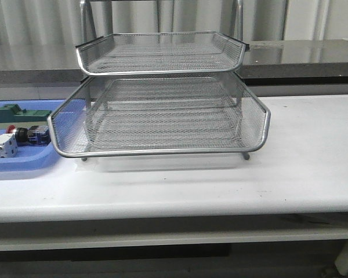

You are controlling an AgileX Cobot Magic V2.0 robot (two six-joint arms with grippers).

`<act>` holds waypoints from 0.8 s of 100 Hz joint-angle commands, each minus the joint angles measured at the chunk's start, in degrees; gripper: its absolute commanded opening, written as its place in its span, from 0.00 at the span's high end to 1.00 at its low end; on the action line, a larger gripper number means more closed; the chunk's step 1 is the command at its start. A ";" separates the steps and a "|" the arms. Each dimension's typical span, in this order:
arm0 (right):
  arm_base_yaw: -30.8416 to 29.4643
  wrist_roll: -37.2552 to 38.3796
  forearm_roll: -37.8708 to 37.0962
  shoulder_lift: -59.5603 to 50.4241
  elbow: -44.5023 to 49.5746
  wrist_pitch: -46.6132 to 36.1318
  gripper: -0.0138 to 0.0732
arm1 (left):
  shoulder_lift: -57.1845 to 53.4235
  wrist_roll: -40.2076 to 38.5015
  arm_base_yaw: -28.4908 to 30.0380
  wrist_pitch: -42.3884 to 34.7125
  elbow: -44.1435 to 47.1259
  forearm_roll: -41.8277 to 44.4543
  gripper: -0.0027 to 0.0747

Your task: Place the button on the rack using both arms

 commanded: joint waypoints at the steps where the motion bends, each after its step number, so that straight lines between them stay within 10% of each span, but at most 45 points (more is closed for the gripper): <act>1: -0.25 -0.07 -1.18 0.23 -1.35 -3.02 0.92 | -1.95 -0.64 -0.35 -7.47 2.66 -0.44 0.99; 28: -0.25 -0.07 -1.18 0.23 -1.35 -3.02 0.92 | -0.97 -0.64 -0.35 -10.98 -1.45 -7.52 0.99; 80: -0.25 -0.07 -1.18 0.23 -1.35 -3.02 0.92 | 32.32 -0.54 -0.35 18.16 -35.29 0.58 0.99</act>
